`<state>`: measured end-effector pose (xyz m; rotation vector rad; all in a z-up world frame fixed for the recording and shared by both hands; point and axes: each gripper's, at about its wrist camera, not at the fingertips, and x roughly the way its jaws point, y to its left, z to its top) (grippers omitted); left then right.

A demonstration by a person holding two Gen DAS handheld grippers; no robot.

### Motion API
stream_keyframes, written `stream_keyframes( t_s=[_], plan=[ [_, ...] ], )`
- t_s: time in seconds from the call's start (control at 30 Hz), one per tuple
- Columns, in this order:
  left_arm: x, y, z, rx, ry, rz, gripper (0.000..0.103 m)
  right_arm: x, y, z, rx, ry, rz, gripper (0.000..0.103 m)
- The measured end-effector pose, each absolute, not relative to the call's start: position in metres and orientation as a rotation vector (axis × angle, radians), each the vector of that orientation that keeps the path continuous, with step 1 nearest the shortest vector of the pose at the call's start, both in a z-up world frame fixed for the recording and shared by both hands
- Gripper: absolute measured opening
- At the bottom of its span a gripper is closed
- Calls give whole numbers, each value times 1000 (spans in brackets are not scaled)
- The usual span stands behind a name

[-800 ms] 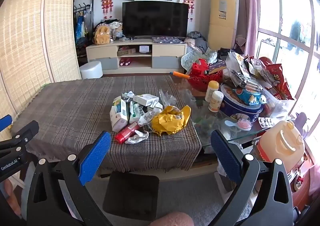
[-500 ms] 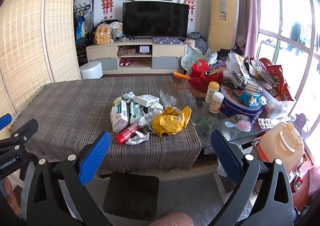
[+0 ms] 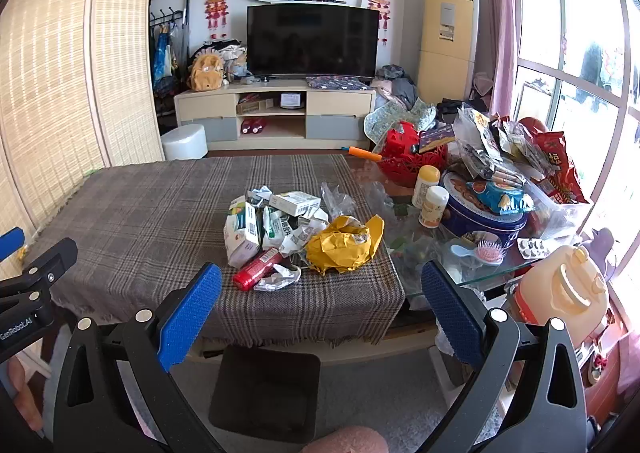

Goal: Collect trash

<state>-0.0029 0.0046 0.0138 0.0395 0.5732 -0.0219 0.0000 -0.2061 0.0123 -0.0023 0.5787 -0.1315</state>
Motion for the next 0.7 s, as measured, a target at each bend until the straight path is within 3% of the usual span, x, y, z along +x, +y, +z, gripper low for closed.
stream_keyframes(
  t_s=[0.7],
  plan=[
    [0,5,11,32,576,-19,95,0,-206,13,3,579,-120,100]
  ],
)
